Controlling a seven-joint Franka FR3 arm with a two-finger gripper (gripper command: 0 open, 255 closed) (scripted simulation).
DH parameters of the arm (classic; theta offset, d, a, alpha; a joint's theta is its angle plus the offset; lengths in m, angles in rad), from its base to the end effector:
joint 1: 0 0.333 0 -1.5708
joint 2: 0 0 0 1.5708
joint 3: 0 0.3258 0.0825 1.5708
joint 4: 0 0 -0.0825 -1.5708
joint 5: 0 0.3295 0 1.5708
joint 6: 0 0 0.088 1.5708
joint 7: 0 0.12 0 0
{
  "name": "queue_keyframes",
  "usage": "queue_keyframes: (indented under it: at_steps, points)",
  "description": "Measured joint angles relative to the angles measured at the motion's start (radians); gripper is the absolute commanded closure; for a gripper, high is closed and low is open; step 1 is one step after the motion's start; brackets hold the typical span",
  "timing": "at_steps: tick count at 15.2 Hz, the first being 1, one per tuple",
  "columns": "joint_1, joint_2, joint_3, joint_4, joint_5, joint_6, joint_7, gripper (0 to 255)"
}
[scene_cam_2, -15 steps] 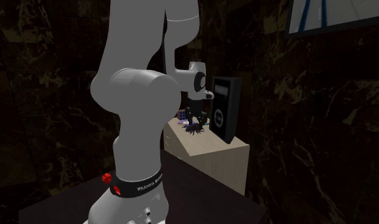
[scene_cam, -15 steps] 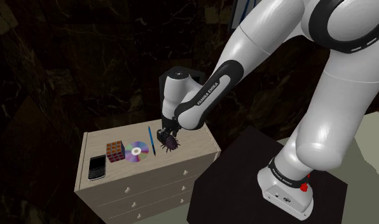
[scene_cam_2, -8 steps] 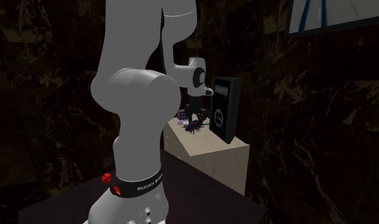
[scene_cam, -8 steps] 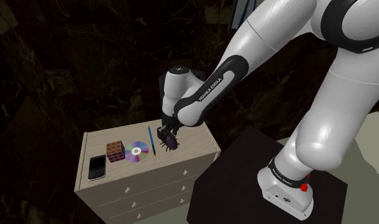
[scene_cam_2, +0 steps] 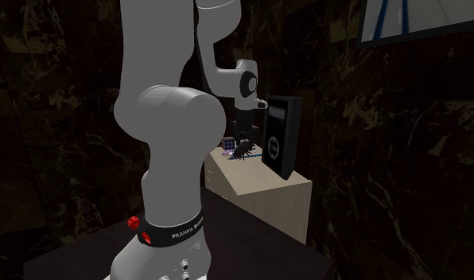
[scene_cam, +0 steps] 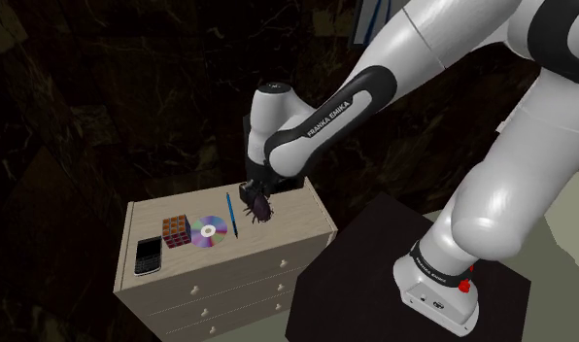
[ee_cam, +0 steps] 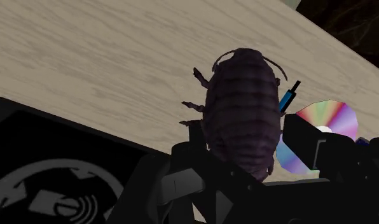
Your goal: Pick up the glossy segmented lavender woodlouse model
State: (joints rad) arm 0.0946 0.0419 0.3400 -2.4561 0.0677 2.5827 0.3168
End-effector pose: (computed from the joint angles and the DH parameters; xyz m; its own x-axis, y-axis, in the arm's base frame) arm 0.4154 0.1919 0.3299 0.9963 0.0584 0.0637 0.0633 -0.9949 -0.0784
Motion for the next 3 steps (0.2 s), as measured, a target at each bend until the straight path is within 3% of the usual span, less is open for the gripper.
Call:
queue_keyframes:
  at_steps: [3]
  points:
    - [0.000,-0.032,0.002,0.009,0.015,-0.040,-0.008,255]
